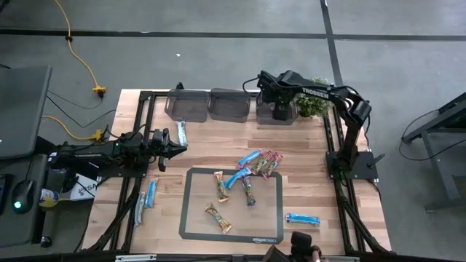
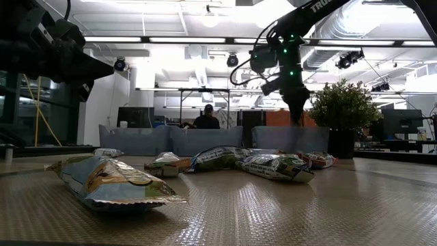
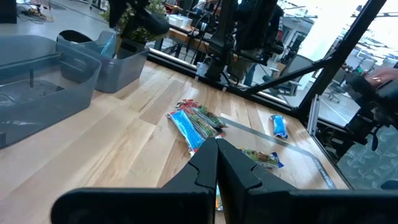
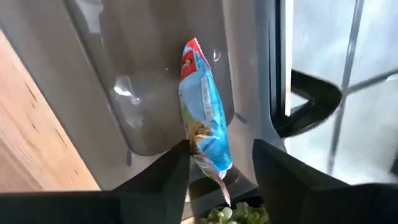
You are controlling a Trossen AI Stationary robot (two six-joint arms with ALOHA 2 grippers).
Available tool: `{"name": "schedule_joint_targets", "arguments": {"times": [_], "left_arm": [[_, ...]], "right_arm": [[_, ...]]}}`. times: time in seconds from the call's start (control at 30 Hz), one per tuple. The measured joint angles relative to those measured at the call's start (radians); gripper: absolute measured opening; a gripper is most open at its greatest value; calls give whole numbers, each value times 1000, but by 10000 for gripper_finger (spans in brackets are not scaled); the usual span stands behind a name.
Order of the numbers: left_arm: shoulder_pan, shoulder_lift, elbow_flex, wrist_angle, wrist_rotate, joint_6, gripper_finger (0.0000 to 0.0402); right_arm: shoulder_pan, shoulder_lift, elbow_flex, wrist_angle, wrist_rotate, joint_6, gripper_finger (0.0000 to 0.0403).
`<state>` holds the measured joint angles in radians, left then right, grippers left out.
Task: Pick and place Granola Bars by type
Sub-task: Put the red granola bar into the right black bin
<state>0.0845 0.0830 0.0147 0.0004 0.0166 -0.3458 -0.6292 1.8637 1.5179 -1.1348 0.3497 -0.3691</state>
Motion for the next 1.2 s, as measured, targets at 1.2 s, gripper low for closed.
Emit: {"name": "schedule_joint_targets", "arguments": {"times": [1.2], "left_arm": [[0, 0, 0, 0, -1, 0, 0]], "right_arm": [[438, -200, 104, -192, -373, -377, 211]]}}
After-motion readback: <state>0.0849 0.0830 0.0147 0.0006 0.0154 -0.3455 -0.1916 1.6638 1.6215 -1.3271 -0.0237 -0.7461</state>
